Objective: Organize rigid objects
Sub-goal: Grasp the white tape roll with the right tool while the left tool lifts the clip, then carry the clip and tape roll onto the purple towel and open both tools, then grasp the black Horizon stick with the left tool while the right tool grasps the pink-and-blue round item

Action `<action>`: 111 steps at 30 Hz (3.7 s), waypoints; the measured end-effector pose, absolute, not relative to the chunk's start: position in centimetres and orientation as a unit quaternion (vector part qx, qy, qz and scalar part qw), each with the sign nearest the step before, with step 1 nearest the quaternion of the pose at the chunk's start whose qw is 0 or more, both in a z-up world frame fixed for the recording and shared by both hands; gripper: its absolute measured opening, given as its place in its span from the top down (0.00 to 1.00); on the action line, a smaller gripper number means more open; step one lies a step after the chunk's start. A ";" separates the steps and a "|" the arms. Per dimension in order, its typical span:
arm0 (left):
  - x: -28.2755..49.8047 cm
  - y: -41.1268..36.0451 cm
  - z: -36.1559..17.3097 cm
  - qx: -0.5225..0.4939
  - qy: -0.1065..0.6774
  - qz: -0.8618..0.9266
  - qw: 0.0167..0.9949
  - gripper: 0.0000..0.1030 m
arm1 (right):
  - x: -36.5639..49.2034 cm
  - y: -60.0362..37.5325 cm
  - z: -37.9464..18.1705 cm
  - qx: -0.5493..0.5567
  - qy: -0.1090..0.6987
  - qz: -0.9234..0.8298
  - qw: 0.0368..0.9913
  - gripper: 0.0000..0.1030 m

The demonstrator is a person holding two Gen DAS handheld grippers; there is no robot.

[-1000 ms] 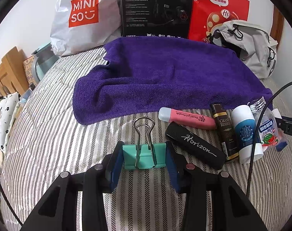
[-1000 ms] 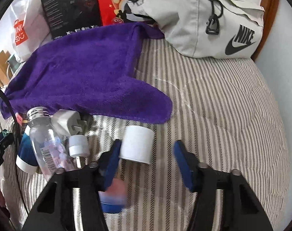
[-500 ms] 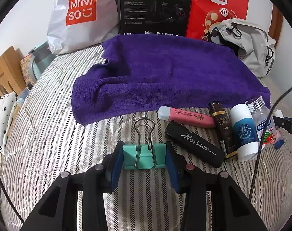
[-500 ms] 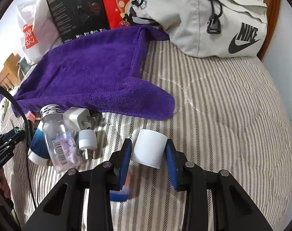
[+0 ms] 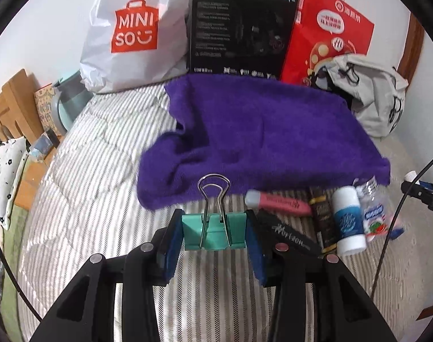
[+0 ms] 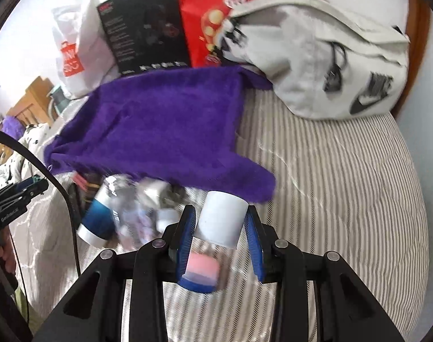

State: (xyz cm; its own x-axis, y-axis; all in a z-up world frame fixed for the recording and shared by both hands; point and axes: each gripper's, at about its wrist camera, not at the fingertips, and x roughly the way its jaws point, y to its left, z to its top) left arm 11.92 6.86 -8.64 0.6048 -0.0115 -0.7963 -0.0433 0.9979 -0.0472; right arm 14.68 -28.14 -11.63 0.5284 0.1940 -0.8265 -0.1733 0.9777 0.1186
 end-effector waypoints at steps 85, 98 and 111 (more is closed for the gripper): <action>17.8 -0.3 -9.8 -0.018 0.485 -0.020 0.874 0.23 | 12.9 -27.2 -7.6 0.051 0.452 0.107 0.884 0.36; 15.8 -1.9 -14.9 -0.027 0.512 0.003 0.859 0.22 | 8.3 -27.4 -8.5 0.037 0.448 0.104 0.887 0.35; 13.4 -0.8 -14.7 0.013 0.504 -0.008 0.864 0.40 | 7.9 -27.0 -8.4 0.023 0.442 0.111 0.890 0.31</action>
